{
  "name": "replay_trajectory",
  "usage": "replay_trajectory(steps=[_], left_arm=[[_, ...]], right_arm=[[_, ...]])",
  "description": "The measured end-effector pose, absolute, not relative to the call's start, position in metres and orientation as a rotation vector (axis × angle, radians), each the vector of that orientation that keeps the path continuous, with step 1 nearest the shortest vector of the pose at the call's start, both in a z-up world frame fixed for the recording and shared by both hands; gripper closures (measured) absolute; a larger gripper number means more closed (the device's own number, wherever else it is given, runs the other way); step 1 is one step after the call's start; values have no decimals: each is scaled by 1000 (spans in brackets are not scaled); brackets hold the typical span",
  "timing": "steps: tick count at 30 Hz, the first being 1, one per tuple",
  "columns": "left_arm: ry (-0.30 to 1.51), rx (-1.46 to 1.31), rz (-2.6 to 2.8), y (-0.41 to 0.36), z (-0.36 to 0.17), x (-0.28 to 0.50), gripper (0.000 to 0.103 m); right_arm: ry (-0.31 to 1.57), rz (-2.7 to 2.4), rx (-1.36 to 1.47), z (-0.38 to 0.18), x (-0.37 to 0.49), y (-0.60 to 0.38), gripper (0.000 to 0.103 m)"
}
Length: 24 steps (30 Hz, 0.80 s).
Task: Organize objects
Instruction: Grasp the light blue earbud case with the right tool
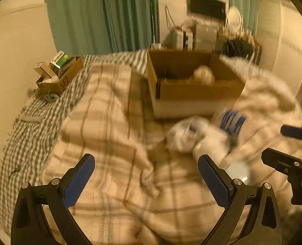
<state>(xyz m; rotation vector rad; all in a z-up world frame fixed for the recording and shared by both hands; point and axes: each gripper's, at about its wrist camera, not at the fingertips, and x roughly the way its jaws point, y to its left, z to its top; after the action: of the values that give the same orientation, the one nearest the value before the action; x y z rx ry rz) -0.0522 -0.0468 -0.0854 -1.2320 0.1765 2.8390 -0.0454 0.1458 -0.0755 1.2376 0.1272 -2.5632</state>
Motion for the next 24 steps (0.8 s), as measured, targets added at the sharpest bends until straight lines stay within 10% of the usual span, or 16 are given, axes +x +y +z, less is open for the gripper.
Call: replay_trajectory(steps=[9, 14, 16, 24], left_arm=[[101, -1341, 2809, -61, -106, -57, 0], [120, -1339, 2806, -58, -107, -56, 0], [130, -1337, 2810, -57, -107, -56, 0], [178, -1318, 2826, -45, -99, -50, 0]], right_arm=[[276, -2443, 1387, -124, -56, 122, 14], [311, -2369, 1423, -141, -59, 111, 29], [291, -2343, 1421, -141, -57, 111, 50], [247, -2422, 1356, -113, -46, 127, 50]])
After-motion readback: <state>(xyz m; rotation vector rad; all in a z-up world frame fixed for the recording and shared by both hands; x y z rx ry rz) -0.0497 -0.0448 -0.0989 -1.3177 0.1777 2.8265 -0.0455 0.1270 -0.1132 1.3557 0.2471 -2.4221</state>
